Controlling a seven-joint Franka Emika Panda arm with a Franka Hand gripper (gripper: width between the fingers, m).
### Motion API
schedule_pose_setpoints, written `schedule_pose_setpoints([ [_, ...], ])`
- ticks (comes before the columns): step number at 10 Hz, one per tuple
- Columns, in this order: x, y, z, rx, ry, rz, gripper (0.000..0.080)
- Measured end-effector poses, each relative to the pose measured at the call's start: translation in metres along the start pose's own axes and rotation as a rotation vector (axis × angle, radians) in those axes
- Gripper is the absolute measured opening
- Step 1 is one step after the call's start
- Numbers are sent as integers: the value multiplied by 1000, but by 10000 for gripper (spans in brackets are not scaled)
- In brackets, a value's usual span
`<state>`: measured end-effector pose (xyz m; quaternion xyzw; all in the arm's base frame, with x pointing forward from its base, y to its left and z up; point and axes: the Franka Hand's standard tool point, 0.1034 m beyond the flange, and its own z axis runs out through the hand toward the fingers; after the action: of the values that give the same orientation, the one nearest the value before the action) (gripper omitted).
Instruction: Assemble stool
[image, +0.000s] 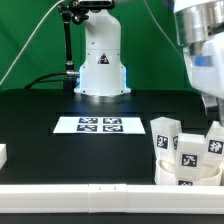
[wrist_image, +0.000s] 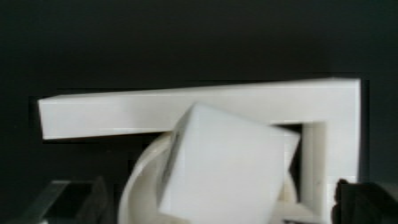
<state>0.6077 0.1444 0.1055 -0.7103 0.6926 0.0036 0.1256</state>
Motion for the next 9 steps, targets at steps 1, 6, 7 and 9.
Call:
schedule_pose_setpoints([
  [1,2,1,1,-2,2,-48,643],
  [6,-1,3,3,-34,49,-602,649],
  [7,0,4,4,-46,45,-697,649],
  [9,-2,5,4,-51,48,-810,649],
])
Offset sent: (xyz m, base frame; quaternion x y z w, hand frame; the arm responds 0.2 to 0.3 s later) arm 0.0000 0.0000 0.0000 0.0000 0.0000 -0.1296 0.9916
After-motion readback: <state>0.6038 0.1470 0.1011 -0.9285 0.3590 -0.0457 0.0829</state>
